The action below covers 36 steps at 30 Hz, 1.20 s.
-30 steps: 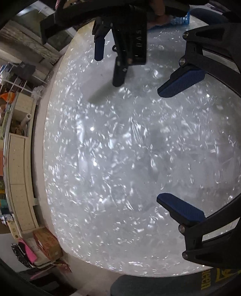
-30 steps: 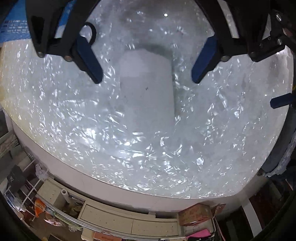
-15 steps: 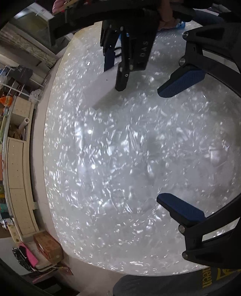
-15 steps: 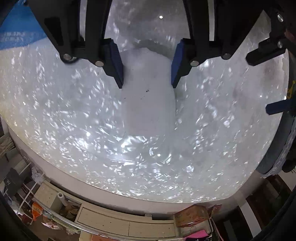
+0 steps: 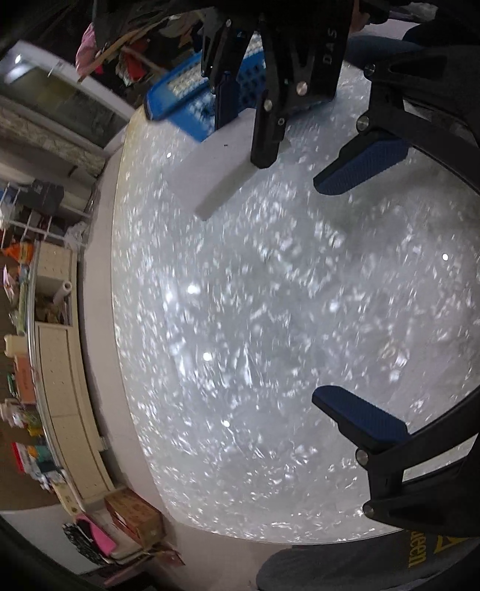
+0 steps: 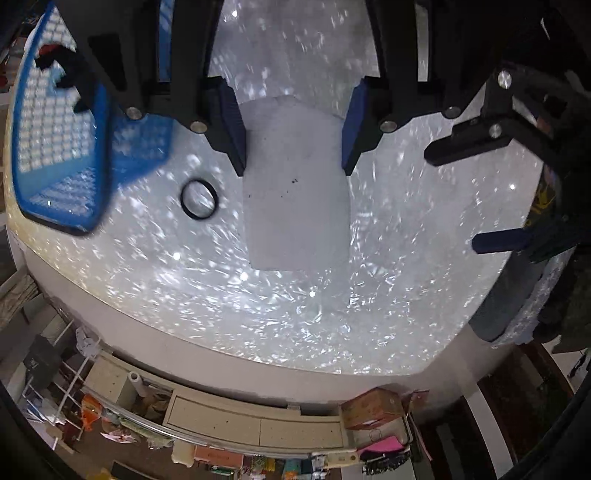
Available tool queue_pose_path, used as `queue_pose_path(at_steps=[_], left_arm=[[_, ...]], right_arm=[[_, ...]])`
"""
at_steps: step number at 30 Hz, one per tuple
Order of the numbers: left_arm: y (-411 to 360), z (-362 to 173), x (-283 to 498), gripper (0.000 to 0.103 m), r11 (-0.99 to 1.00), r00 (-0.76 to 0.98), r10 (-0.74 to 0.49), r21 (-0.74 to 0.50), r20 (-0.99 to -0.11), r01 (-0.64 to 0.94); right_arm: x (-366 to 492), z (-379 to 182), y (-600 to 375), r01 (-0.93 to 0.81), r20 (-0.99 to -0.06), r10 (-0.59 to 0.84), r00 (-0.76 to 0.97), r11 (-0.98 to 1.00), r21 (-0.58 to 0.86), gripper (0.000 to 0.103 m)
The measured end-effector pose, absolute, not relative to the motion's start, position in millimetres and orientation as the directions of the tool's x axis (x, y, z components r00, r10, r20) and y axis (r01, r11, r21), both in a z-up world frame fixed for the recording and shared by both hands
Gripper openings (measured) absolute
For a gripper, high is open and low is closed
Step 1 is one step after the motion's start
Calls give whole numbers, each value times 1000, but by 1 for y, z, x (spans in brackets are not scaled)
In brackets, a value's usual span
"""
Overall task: Organize soft objects
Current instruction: 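Grasp the white foam pad with the right gripper and lift it, then carry the white foam pad into the blue basket and lower it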
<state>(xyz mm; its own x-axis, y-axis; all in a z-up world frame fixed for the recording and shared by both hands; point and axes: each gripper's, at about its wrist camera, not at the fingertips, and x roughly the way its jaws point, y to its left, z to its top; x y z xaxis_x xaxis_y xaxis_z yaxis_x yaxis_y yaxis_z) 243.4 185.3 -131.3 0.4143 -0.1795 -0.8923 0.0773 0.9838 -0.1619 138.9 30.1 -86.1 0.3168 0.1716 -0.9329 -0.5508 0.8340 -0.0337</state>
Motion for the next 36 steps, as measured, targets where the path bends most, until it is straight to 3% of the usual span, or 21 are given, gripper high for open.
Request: queue_pose_path(at_steps=[17, 36], left_arm=[[110, -87, 219, 103, 954, 440, -235, -120, -867, 275], [71, -121, 284, 102, 923, 381, -269, -125, -884, 363]], right_arm=[[109, -41, -81, -448, -899, 148, 413, 892, -59, 48], [128, -61, -141, -307, -915, 106, 389, 952, -21, 48]])
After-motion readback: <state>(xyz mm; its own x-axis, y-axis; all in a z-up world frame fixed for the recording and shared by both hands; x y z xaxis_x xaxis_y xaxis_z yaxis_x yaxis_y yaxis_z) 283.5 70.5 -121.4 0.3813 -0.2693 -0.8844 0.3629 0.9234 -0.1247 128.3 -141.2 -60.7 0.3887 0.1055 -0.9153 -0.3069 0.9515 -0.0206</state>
